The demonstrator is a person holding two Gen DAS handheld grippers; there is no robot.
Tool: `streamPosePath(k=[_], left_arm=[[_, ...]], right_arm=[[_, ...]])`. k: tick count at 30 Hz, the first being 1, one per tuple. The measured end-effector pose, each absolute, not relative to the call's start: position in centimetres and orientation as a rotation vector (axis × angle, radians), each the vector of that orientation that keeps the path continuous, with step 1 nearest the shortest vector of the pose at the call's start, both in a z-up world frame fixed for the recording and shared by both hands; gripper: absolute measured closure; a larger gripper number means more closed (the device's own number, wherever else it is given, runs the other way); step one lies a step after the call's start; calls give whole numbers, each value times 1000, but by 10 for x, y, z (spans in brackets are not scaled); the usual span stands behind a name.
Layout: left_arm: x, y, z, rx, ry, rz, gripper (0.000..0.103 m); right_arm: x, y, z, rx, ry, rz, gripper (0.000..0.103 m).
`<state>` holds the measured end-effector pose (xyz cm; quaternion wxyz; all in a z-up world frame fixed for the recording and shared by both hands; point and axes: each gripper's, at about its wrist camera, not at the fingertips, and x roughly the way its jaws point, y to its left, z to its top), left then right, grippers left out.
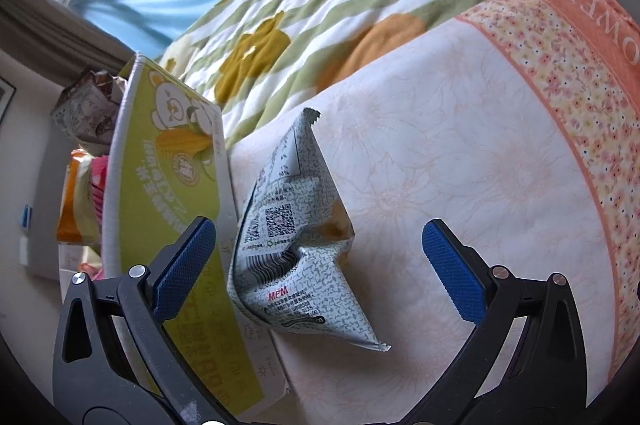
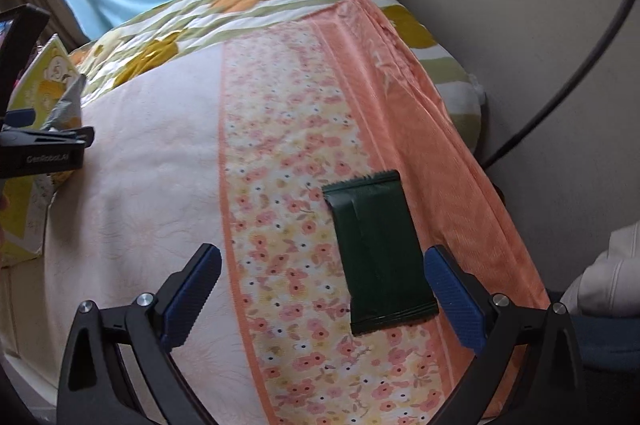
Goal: Organize snacks
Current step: 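Grasp the grey MPM bag with left tool while right tool grasps dark green bar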
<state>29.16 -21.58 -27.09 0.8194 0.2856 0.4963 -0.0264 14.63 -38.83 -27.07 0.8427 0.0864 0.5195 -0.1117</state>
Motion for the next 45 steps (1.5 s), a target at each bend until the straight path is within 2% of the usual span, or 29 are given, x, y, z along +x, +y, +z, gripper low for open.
streamPosePath(k=[9,13,23,30,32,34,45], left_arm=[[304,-214,-286,604,1121,-48,5],[312,-208,-292,595,1153,-38,12],[316,-204,-297,566,1177,-39,13],[317,-193,-295,575,1165,-34,38],[316,-191,-295,564,1168,-47,41],[315,-192,-294,573,1169,-56,43],[291,-211,-291,546,1169,-159,45]], right_arm=[[159,-396,-283,206,1142,-292,2],[163,-398,-287,228,1172,-295,2],[167,-375,-283,249,1158,-158,2],[164,-402,-288,365,1141,-304,3],[167,-400,-287,362,1138,-312,6],[169,-397,-285,340,1133,-310,16],[183,-391,-285,234,1146,-297,39]])
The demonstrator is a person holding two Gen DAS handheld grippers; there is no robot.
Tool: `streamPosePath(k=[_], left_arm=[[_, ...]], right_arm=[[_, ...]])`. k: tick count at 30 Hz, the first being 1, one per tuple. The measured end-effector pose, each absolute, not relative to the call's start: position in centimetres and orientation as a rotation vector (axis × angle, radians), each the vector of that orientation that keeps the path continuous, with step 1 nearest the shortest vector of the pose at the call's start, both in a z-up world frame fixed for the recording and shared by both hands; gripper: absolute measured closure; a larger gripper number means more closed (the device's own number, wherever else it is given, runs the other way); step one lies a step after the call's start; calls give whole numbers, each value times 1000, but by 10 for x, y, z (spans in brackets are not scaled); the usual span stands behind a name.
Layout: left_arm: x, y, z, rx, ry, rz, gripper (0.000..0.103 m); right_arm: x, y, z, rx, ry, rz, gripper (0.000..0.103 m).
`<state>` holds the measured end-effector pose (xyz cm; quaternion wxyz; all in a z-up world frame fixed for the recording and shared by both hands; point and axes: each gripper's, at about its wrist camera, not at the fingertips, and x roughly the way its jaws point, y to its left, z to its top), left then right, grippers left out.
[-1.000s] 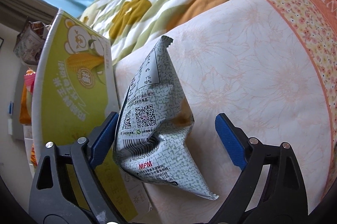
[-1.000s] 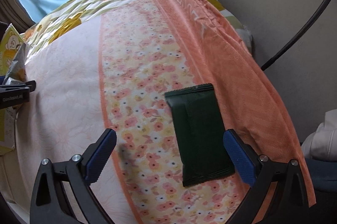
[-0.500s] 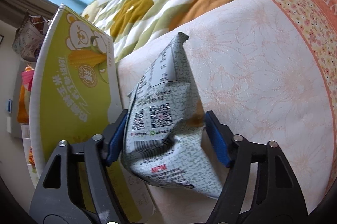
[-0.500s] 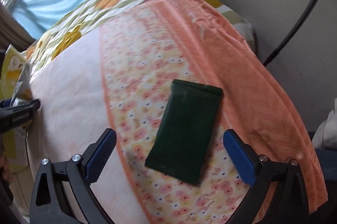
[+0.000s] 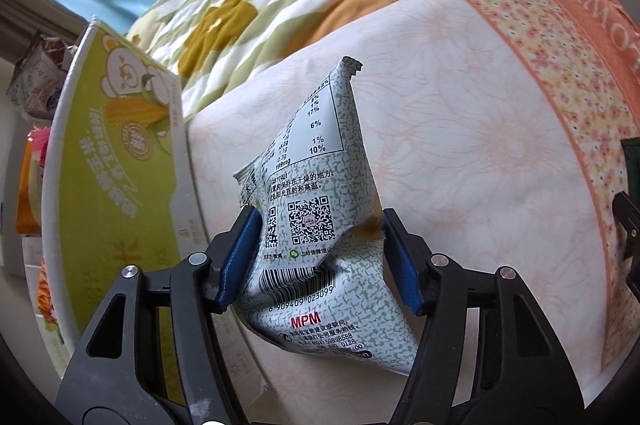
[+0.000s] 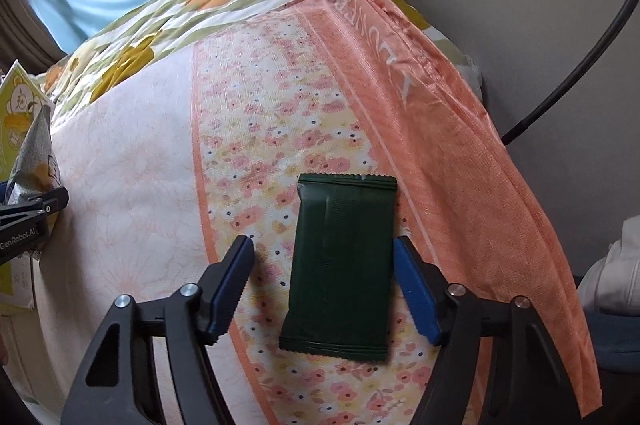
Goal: Organize snacks
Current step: 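Grasp the grey MPM bag with left tool while right tool grasps dark green bar, then carry both snacks over the yellow box and open both tools to drop them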
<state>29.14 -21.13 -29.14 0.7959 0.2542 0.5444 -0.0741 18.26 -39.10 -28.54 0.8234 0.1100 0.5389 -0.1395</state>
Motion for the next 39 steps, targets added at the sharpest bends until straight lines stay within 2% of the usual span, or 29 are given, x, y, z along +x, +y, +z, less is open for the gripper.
streamPosePath(k=[2,4,5,20,29,39], left_arm=[[289,-215,-291,544,1168,-172,45],[287,-217,-290,545,1167,-180,45],[286,-218,-290,543,1166,-184,46],[272,-219,-260,440,1150,-238,54],[252,-203,-182,322,1045,-245,54],[242,-112,-85,153,899,-127,54]], right_arm=[[185,-390,-286,214,1144,-289,45],[185,-392,-285,199,1139,-277,60],[186,-392,-285,193,1137,-270,62],[177,-404,-258,222,1088,-229,63],[182,-388,-200,151,993,-130,63],[217,-315,-114,81,873,127,63]])
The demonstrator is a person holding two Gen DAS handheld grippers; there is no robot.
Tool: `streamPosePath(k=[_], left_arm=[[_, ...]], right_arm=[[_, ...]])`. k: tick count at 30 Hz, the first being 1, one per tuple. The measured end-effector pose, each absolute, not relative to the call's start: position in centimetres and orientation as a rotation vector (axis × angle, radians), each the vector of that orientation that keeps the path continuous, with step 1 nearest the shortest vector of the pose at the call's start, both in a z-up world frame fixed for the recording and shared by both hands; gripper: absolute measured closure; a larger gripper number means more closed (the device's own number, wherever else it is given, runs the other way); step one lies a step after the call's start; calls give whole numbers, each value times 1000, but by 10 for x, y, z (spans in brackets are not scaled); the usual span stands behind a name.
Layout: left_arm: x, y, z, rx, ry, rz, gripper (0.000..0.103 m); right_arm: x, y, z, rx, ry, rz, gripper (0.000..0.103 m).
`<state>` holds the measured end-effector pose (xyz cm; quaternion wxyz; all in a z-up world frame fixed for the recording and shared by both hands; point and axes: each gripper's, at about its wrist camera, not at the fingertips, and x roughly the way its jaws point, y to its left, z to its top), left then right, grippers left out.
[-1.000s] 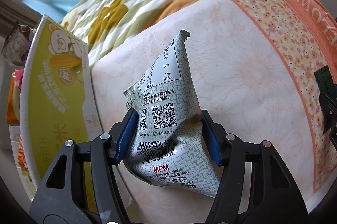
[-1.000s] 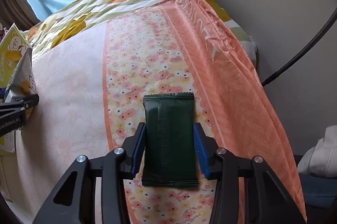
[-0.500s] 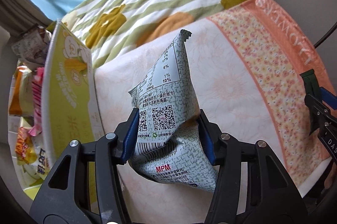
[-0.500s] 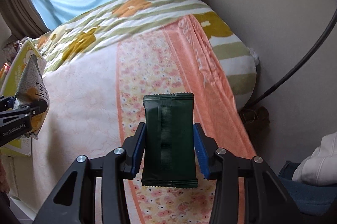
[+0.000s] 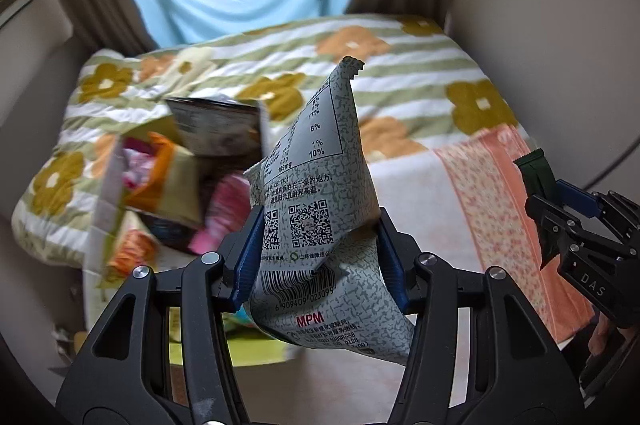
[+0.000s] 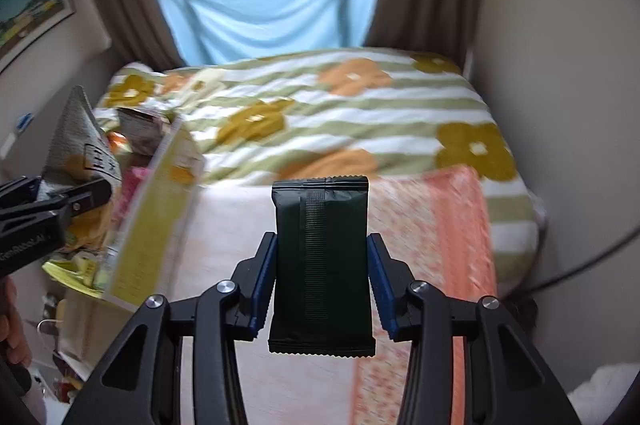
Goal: Organize snacks
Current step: 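Carry both snacks over the yellow box and open both tools to drop them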
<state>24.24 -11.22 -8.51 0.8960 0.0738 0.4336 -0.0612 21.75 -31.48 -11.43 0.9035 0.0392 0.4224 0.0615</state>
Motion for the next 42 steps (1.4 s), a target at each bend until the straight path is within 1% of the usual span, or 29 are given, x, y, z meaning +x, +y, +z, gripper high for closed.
streamPosePath(k=[4,8,11,17,22,24,26,27,28,29,39,42], left_arm=[[241,-59,-67,111,867,-45,54],[239,-7,-64,68,871,11,54],[242,25,-75,35,915,10,54],[246,89,-108,-24,998,17,54],[252,110,-126,-34,1048,-80,54],[256,109,-126,-9,1039,-118,49],[258,106,-125,25,1030,-139,18],[261,105,-125,60,1024,-112,13],[263,107,-124,67,1016,-120,4],[263,108,-122,57,1011,-140,0],[244,152,-110,-39,983,-101,0],[242,160,-113,-59,999,-86,0]], right_arm=[[227,-268,-91,57,833,239,63],[232,-211,-76,8,800,342,63],[236,-171,-73,-11,799,411,63],[250,-106,-89,-26,859,490,63],[257,-70,-104,-15,900,476,63],[258,-63,-107,-3,913,451,63],[259,-61,-108,6,924,419,63],[258,-62,-108,10,928,399,63],[260,-64,-109,18,934,376,63],[261,-66,-109,21,938,364,63],[262,-67,-118,7,981,329,63],[262,-63,-119,7,990,333,63]])
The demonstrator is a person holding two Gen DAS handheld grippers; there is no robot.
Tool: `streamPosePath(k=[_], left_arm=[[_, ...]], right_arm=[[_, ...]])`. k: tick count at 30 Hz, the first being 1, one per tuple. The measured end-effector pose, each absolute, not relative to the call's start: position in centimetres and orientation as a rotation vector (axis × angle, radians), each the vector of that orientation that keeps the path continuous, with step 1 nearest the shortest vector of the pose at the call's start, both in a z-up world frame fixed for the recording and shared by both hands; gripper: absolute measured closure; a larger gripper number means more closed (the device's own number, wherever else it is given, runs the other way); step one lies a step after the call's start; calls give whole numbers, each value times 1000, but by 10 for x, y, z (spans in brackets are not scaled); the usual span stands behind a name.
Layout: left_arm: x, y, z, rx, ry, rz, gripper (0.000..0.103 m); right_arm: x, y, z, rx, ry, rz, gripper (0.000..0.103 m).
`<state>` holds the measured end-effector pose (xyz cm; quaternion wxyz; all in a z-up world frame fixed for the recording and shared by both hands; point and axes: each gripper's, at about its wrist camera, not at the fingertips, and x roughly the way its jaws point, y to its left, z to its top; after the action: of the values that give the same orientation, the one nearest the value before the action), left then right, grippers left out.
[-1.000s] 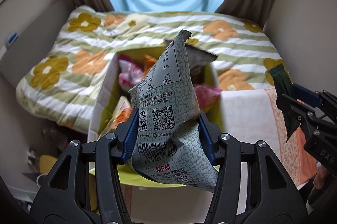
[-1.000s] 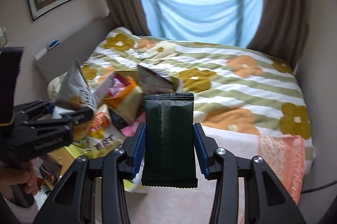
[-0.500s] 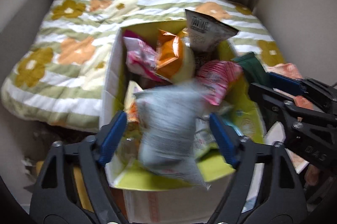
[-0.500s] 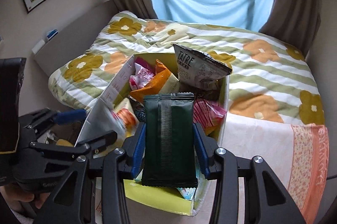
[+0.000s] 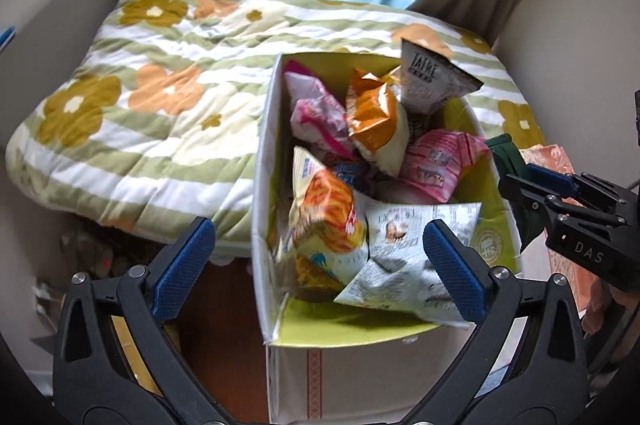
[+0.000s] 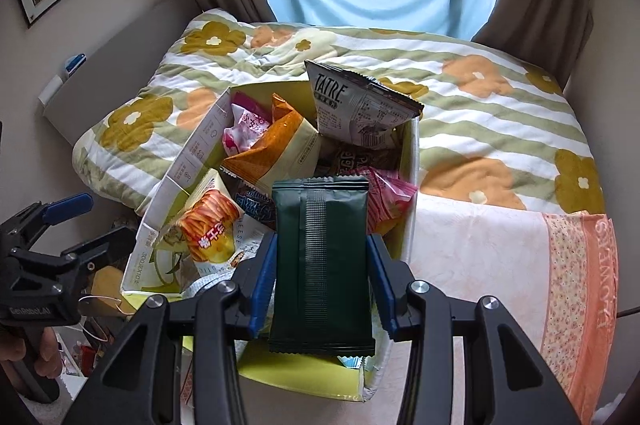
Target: Organize snacks
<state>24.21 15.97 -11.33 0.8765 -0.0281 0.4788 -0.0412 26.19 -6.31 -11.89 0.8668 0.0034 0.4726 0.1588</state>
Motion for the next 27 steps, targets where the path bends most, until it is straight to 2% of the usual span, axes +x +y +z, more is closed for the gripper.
streamPosePath(k=[6,8,9,10,12,20,27], left_arm=[[240,168,-120,-82,1002,-82,0],[240,169,-121,-79,1003,-89,0],[239,169,-122,-75,1003,-89,0],[238,169,-122,-70,1002,-88,0],[238,167,-123,-58,998,-91,0],[220,157,-116,-62,976,-56,0],[178,124,-78,-27,874,-28,0]], right_arm=[[268,-58,-124,22,1008,335,63],[273,-58,-127,50,1026,332,56],[275,-58,-128,60,1030,329,43],[275,-59,-127,65,1023,320,22],[272,-61,-125,68,992,304,1],[252,-81,-118,95,957,302,1],[217,-105,-88,73,861,333,1]])
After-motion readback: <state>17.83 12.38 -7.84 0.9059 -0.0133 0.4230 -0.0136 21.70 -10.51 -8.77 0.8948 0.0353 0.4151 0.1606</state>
